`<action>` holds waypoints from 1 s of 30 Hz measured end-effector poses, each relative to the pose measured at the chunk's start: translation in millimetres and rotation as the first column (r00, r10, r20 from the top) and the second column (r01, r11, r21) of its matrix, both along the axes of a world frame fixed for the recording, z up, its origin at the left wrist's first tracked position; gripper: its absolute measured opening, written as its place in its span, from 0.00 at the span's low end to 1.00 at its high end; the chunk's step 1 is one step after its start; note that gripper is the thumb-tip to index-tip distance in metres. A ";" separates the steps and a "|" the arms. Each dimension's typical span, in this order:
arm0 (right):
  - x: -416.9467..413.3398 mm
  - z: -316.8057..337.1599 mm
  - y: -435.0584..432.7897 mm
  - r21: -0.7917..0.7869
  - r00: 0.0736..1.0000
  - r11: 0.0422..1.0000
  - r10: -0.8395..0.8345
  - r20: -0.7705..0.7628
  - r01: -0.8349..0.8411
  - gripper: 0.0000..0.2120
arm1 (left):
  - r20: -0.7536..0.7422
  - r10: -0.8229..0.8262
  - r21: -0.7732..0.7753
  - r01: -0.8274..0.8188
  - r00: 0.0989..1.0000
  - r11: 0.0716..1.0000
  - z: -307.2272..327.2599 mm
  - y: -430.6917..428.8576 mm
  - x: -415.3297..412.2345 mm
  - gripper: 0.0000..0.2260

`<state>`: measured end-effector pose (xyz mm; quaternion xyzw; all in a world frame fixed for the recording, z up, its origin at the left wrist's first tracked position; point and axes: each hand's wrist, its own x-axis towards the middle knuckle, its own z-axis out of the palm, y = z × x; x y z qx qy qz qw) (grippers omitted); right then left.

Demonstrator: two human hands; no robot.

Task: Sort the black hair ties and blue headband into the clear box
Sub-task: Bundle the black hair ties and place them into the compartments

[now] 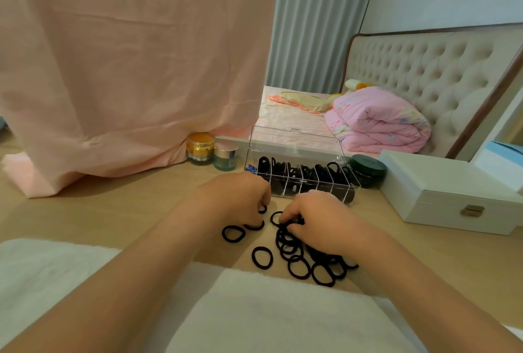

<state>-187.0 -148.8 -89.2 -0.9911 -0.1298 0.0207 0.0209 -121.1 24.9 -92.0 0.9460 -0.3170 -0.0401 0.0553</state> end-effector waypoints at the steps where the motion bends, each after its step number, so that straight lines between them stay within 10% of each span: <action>1: -0.4 0.1 -0.8 0.031 1.000 0.999 -0.007 0.002 0.007 0.15 | 0.007 0.012 0.015 -0.012 1.000 1.000 1.2 1.5 0.5 0.18; 8: -9.5 8.8 -7.6 0.001 0.988 1.000 0.003 -0.155 -0.003 0.33 | -0.041 0.049 0.037 -0.047 0.998 0.998 6.2 4.5 2.4 0.10; 19: -16.2 16.6 -9.9 -0.076 0.976 0.996 0.020 -0.218 -0.037 0.29 | 0.046 0.000 0.087 -0.004 0.999 0.996 -4.3 -3.0 -0.6 0.01; 30: -18.8 15.1 -1.9 0.025 0.987 1.000 0.000 -0.160 0.004 0.15 | -0.224 -0.001 -0.408 -0.093 0.975 0.908 -1.1 4.3 2.7 0.06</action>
